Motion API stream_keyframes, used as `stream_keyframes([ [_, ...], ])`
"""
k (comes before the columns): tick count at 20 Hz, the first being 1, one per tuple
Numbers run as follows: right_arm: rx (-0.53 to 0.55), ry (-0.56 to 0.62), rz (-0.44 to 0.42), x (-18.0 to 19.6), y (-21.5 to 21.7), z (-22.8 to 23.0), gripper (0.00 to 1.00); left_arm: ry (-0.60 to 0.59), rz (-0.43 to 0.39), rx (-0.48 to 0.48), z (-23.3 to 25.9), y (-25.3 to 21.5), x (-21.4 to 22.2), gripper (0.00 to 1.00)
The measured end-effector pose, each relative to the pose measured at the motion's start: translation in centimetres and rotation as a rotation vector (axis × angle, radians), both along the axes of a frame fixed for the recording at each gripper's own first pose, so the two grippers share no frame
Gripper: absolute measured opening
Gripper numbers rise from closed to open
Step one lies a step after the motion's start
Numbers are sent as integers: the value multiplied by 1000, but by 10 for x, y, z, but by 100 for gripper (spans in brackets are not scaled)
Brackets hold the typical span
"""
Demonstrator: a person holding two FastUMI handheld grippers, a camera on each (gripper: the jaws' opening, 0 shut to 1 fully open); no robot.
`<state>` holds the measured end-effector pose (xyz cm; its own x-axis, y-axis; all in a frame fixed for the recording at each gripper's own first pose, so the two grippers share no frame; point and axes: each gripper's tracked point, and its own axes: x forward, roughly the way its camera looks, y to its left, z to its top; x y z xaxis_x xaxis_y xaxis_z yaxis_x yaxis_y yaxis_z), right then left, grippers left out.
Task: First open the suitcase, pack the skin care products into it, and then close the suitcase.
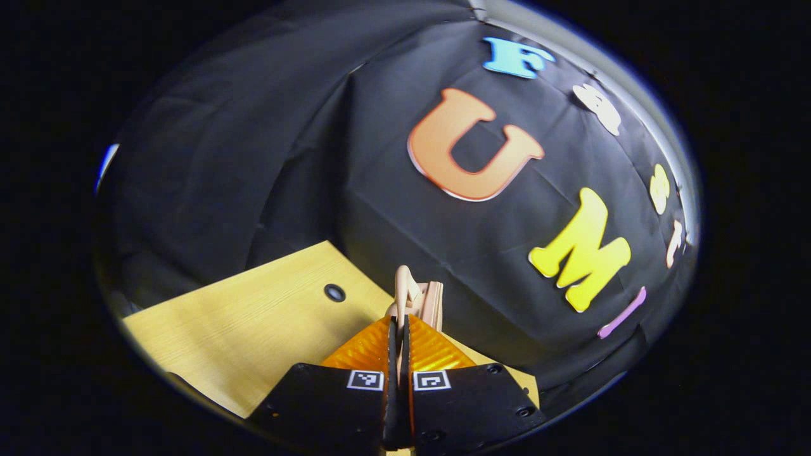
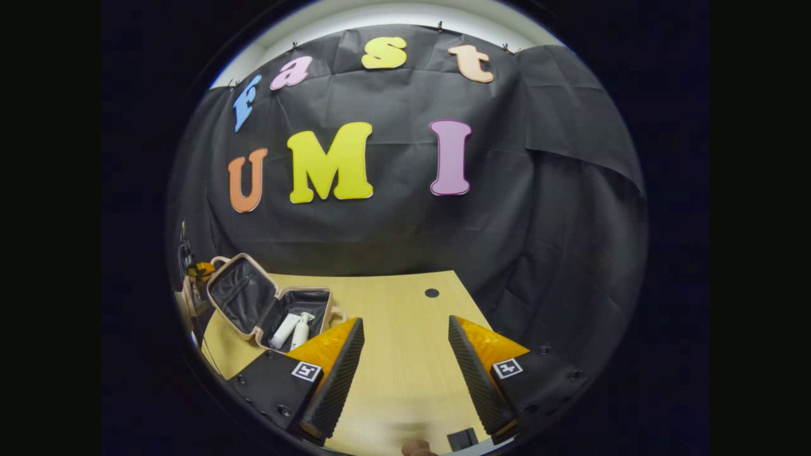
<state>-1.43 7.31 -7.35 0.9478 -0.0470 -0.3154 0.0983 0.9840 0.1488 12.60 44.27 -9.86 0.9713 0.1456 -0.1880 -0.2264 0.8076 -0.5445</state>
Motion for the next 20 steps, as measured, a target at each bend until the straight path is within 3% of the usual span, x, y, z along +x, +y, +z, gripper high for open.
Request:
stream_keyframes([
  [7, -12, -18, 38, 7, -36, -4, 79, -35, -44, 294, 47, -98, -4, 3],
  [10, -3, -13, 62, 8, -47, -7, 80, -33, -96, 441, 54, -160, 7, 3],
  [20, -5, 35, 88, 8, -93, -29, 80, 32, -268, 568, 5, -313, 15, 3],
])
